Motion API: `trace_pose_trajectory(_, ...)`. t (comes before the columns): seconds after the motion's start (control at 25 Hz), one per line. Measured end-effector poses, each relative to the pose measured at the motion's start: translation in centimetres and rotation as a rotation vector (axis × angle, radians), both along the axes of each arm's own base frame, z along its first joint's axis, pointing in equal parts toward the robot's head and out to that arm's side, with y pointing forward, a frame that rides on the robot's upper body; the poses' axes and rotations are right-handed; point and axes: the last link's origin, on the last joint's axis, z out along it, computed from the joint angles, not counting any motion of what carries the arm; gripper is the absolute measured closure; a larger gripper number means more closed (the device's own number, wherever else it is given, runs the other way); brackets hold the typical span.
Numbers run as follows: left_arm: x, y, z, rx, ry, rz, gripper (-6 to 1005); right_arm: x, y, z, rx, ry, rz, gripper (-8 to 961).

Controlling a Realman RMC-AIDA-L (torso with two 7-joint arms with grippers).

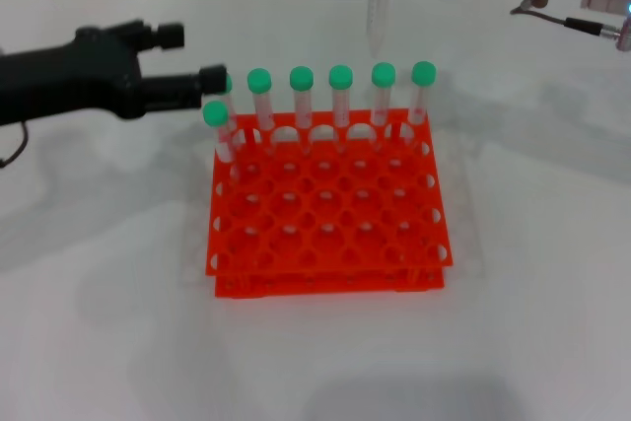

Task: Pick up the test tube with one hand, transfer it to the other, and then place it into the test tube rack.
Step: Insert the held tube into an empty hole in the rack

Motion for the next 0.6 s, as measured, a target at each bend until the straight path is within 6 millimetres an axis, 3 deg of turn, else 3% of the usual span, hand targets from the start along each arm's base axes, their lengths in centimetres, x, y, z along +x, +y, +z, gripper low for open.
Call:
trace_pose_trajectory(0.24,-1.3,-1.5,0.6,-0.081,0.049,0.07,106,0.9,-0.7,-0.1,-0.002,0.025,-0.013,686)
trace_pose_trajectory(0.6,-4.0,-3.4,2.4,-0.108,0.121,0.179,107,0.5,-0.8,-0.8,-0.013,0.025,-0.002,686)
